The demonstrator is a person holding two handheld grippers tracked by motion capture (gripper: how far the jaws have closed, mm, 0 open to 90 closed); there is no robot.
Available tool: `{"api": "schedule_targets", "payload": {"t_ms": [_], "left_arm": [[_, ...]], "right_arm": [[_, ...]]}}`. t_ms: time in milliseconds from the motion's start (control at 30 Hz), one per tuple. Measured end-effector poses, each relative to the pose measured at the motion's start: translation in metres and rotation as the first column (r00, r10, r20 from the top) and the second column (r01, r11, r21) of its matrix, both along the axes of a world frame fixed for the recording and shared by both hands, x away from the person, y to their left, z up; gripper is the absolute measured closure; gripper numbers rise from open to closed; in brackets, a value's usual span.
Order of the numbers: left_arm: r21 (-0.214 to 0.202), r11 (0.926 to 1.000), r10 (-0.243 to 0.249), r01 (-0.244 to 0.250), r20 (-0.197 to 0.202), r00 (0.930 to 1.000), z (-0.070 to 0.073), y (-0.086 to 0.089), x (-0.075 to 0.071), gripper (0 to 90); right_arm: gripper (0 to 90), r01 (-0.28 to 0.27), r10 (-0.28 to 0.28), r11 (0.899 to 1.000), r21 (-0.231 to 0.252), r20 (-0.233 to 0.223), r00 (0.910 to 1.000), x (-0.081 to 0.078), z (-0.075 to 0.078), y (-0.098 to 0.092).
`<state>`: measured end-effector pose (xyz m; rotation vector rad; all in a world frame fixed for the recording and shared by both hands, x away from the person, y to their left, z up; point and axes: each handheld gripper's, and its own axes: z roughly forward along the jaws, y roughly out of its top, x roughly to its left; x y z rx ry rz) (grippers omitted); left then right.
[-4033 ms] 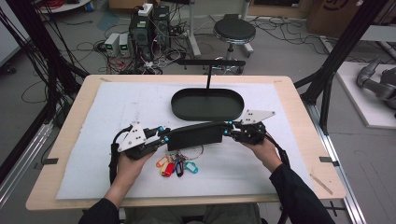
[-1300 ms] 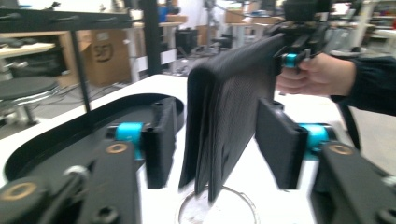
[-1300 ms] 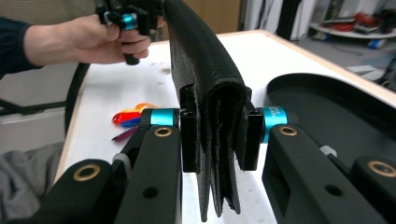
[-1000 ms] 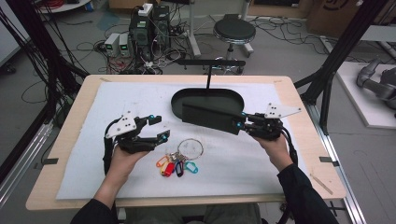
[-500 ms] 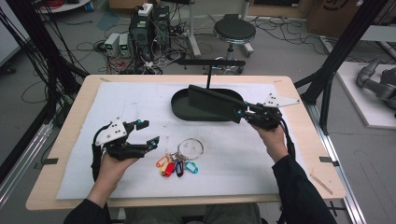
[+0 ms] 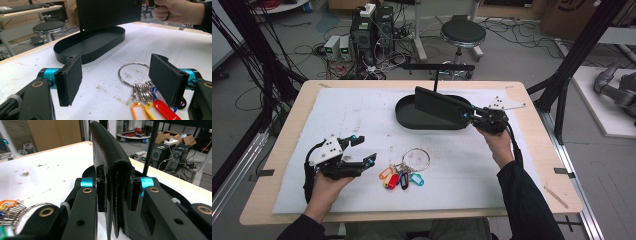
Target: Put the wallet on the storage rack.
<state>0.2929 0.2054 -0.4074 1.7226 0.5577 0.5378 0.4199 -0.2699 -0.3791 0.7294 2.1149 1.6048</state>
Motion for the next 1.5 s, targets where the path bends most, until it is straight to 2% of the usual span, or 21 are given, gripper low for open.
{"api": "schedule_targets", "payload": {"t_ms": [200,233,333,433,500,633,900,1133,1267,1500], "left_arm": [[-0.013,0.9999,0.007,-0.007,-0.003,1.0,-0.002,0.0,0.0,26.7],[-0.009,0.9999,0.006,-0.006,-0.002,1.0,-0.002,-0.001,0.001,26.7],[-0.004,1.0,0.004,-0.004,-0.003,1.0,-0.003,-0.001,0.001,26.7],[-0.009,1.0,-0.002,0.002,-0.003,1.0,-0.004,-0.002,0.001,26.7],[-0.014,0.9999,-0.008,0.008,0.0,1.0,-0.004,-0.002,0.001,26.6],[-0.014,0.9999,-0.008,0.008,0.002,1.0,-0.005,-0.001,0.0,26.4],[-0.016,0.9998,-0.006,0.006,-0.001,1.0,-0.007,0.0,-0.001,26.1],[-0.018,0.9998,-0.005,0.005,0.004,1.0,-0.006,-0.001,-0.002,26.0],[-0.017,0.9998,-0.007,0.007,0.005,1.0,-0.007,-0.001,-0.002,26.0],[-0.014,0.9998,-0.012,0.012,0.006,0.9999,-0.007,-0.001,-0.002,25.9]], "right_arm": [[76.6,0.016,-0.016,1.0,-0.004,-0.006,0.9999,0.007,-0.003,0.002],[76.6,0.012,-0.012,1.0,-0.029,-0.011,0.9999,0.01,-0.001,0.006],[76.6,0.008,-0.008,0.999,-0.046,-0.002,1.0,0.015,0.003,0.013],[76.6,0.011,-0.01,0.999,-0.044,0.014,0.9998,0.017,0.003,0.016],[76.6,0.009,-0.009,0.999,-0.036,-0.003,1.0,0.02,0.002,0.018],[76.6,0.009,-0.01,0.999,-0.045,-0.004,0.9999,0.026,0.001,0.024],[76.6,0.012,-0.012,0.999,-0.032,-0.006,0.9999,0.038,-0.002,0.032],[76.6,0.036,-0.037,0.999,-0.035,-0.021,0.9991,0.046,-0.01,0.033],[76.5,0.043,-0.044,0.999,-0.025,-0.045,0.998,0.051,-0.016,0.032],[76.5,0.06,-0.062,0.997,-0.037,-0.059,0.9963,0.059,-0.027,0.033]]}}
